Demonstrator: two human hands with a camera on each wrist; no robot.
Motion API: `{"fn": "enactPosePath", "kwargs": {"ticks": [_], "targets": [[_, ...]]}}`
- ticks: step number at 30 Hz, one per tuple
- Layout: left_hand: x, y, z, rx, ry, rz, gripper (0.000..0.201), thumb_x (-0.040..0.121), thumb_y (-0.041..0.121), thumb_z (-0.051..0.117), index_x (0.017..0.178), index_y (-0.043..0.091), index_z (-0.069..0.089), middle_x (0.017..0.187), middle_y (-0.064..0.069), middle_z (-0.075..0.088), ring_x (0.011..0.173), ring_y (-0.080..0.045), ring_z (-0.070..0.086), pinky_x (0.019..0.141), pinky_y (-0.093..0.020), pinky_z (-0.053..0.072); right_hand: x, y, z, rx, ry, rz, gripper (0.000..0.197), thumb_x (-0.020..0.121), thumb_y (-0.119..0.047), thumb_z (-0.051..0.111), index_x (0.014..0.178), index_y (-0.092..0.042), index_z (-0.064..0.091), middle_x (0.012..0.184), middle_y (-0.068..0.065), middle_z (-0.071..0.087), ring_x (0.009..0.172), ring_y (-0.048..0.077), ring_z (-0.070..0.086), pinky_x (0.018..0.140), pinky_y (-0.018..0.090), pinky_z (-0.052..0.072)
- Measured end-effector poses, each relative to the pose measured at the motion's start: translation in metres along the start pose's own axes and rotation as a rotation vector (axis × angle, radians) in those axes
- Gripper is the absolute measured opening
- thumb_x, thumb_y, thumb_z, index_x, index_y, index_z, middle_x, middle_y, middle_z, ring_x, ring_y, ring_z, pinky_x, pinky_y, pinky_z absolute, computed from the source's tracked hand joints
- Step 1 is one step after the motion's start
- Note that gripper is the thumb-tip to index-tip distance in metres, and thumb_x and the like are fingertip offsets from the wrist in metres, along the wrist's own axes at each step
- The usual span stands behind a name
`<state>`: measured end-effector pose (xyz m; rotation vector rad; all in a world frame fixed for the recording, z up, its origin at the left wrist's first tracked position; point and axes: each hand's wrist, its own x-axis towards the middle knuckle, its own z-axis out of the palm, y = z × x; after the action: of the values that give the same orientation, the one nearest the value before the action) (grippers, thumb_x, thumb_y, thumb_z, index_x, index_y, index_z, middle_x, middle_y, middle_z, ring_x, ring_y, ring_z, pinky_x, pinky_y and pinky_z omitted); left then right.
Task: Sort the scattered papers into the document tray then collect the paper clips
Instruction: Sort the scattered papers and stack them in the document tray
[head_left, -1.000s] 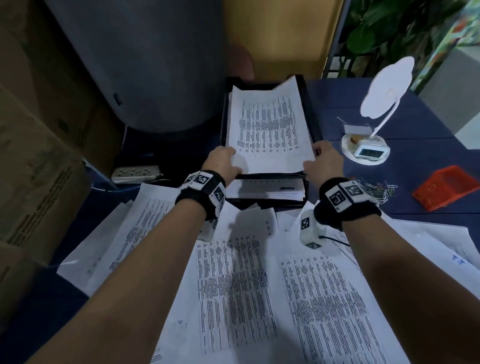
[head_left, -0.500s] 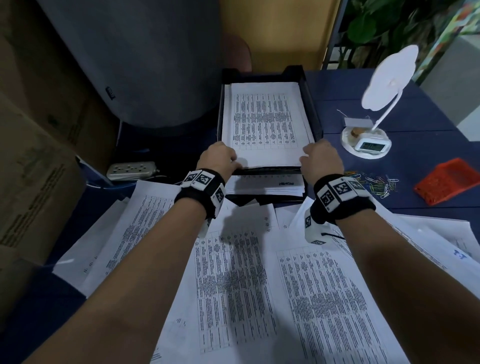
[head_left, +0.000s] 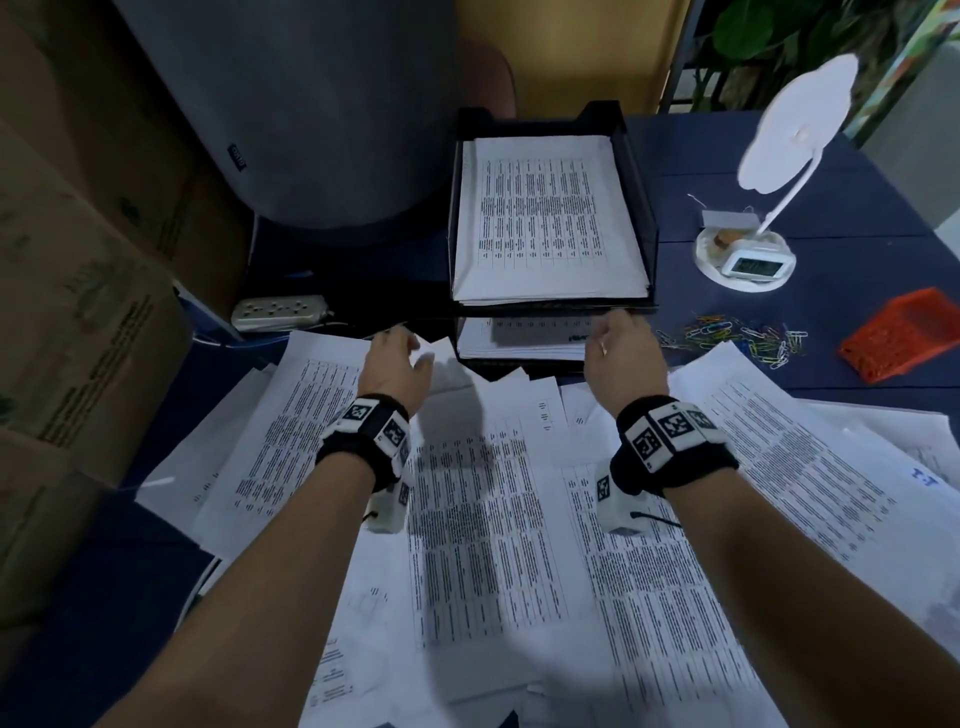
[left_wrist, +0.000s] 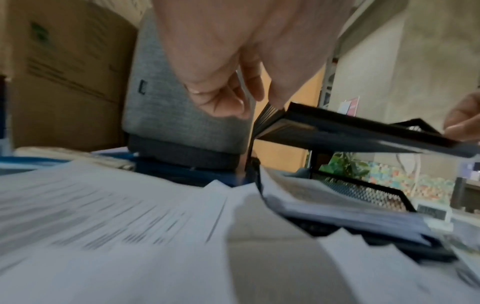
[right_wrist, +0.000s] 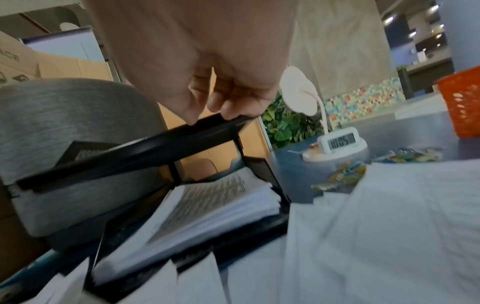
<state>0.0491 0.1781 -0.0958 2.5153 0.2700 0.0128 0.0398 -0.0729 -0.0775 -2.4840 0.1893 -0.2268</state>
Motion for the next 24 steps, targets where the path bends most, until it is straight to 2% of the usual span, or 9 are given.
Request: {"fn": "enactPosePath", "kwargs": {"ticks": [3, 6, 9, 12, 16, 18, 21, 22, 24], "targets": [[-0.014, -0.023, 0.007, 0.204, -0.18, -0.051, 0.035, 0.089, 0.028, 0.061, 0.119, 0.012, 0.054, 0.124, -0.013, 0.05, 0.112, -0.028, 0.051, 0.095, -0.042, 0.046, -0.021, 0.018, 0.017, -0.01, -0.214, 0.077, 0.015, 0.091, -0.011, 0.051, 0.103, -0.008, 0.059, 0.104, 0.015, 0.062, 0.095, 0.031, 0.058, 0.073, 0.029, 0.044], [-0.025, -0.037, 0.012, 0.366, -0.301, -0.11, 0.054, 0.081, 0.029, 0.065, 0.13, 0.016, 0.045, 0.128, -0.014, 0.047, 0.118, -0.031, 0.046, 0.097, -0.05, 0.046, -0.041, 0.027, 0.029, -0.048, -0.438, 0.19, 0.019, 0.092, -0.017, 0.052, 0.11, -0.012, 0.056, 0.107, 0.009, 0.064, 0.087, 0.023, 0.059, 0.08, 0.03, 0.051], [-0.031, -0.042, 0.017, 0.419, -0.337, -0.163, 0.053, 0.086, 0.037, 0.052, 0.133, 0.015, 0.041, 0.128, -0.018, 0.048, 0.119, -0.034, 0.045, 0.096, -0.048, 0.045, -0.062, 0.03, 0.036, -0.049, -0.581, 0.256, 0.026, 0.092, -0.022, 0.054, 0.115, -0.011, 0.054, 0.113, 0.007, 0.061, 0.093, 0.022, 0.059, 0.081, 0.029, 0.049], [-0.034, -0.04, 0.017, 0.45, -0.338, -0.152, 0.045, 0.091, 0.038, 0.043, 0.124, 0.008, 0.047, 0.122, -0.015, 0.053, 0.112, -0.033, 0.049, 0.092, -0.041, 0.042, -0.076, 0.032, 0.042, -0.054, -0.632, 0.307, 0.033, 0.089, -0.033, 0.057, 0.117, -0.015, 0.052, 0.112, 0.005, 0.064, 0.096, 0.021, 0.062, 0.087, 0.032, 0.05], [-0.031, -0.045, 0.022, 0.446, -0.349, -0.177, 0.051, 0.081, 0.044, 0.036, 0.117, 0.01, 0.049, 0.123, -0.015, 0.055, 0.11, -0.036, 0.047, 0.091, -0.045, 0.039, -0.077, 0.029, 0.044, -0.058, -0.686, 0.346, 0.048, 0.085, -0.041, 0.063, 0.122, -0.014, 0.053, 0.112, 0.004, 0.066, 0.1, 0.021, 0.063, 0.091, 0.037, 0.051], [-0.03, -0.049, 0.024, 0.411, -0.332, -0.207, 0.051, 0.083, 0.044, 0.037, 0.121, 0.011, 0.046, 0.12, -0.017, 0.054, 0.111, -0.036, 0.047, 0.093, -0.045, 0.04, -0.076, 0.025, 0.043, -0.065, -0.71, 0.333, 0.041, 0.085, -0.039, 0.065, 0.115, -0.011, 0.06, 0.111, 0.002, 0.066, 0.102, 0.022, 0.062, 0.094, 0.034, 0.049], [-0.036, -0.041, 0.018, 0.373, -0.328, -0.246, 0.057, 0.09, 0.041, 0.039, 0.138, 0.011, 0.034, 0.13, -0.024, 0.046, 0.122, -0.039, 0.041, 0.099, -0.049, 0.038, -0.077, 0.023, 0.046, -0.045, -0.72, 0.321, 0.016, 0.087, -0.032, 0.064, 0.094, -0.018, 0.065, 0.097, 0.0, 0.065, 0.091, 0.02, 0.061, 0.083, 0.03, 0.051], [-0.038, -0.04, 0.016, 0.344, -0.326, -0.265, 0.059, 0.092, 0.041, 0.038, 0.143, 0.013, 0.028, 0.135, -0.024, 0.041, 0.127, -0.04, 0.036, 0.102, -0.052, 0.035, -0.078, 0.023, 0.046, -0.053, -0.709, 0.321, 0.013, 0.087, -0.031, 0.062, 0.091, -0.019, 0.064, 0.094, 0.0, 0.066, 0.087, 0.02, 0.062, 0.08, 0.03, 0.052], [-0.039, -0.041, 0.015, 0.314, -0.331, -0.26, 0.064, 0.092, 0.042, 0.044, 0.146, 0.015, 0.023, 0.14, -0.022, 0.038, 0.131, -0.04, 0.033, 0.104, -0.054, 0.033, -0.078, 0.026, 0.049, -0.067, -0.657, 0.332, 0.015, 0.086, -0.034, 0.059, 0.096, -0.022, 0.059, 0.095, 0.0, 0.066, 0.086, 0.02, 0.064, 0.082, 0.034, 0.054]]}}
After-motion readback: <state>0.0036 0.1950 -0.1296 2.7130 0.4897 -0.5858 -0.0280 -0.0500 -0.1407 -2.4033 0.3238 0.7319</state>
